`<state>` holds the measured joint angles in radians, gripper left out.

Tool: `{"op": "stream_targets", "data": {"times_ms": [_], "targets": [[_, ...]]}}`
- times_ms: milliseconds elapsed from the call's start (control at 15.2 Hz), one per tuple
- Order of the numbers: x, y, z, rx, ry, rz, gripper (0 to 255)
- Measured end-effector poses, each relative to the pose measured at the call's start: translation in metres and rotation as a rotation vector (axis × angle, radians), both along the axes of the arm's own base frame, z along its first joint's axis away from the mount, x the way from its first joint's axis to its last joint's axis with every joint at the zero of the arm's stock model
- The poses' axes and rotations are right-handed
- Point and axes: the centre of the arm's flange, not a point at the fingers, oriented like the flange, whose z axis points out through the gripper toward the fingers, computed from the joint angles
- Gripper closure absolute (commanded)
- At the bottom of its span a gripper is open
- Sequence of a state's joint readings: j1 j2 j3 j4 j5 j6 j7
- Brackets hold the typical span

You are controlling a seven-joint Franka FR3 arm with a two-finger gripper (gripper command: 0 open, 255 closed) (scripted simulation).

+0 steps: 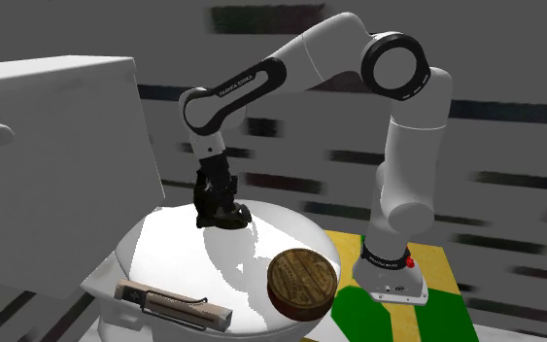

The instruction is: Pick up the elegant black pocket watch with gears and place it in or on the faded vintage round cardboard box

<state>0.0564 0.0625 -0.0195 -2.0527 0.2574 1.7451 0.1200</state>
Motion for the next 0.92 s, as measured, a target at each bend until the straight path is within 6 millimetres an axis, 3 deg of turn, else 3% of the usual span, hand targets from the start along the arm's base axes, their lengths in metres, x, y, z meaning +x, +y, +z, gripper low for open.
{"op": "stream_targets", "data": {"times_ms": [396, 462, 924], "targets": [[0.001, -0.002, -0.002, -0.010, 0.051, 0.024, 255], [0.001, -0.001, 0.000, -0.008, 0.047, 0.025, 0], [0.038, -0.015, -0.002, -0.119, 0.008, 0.196, 0]]}}
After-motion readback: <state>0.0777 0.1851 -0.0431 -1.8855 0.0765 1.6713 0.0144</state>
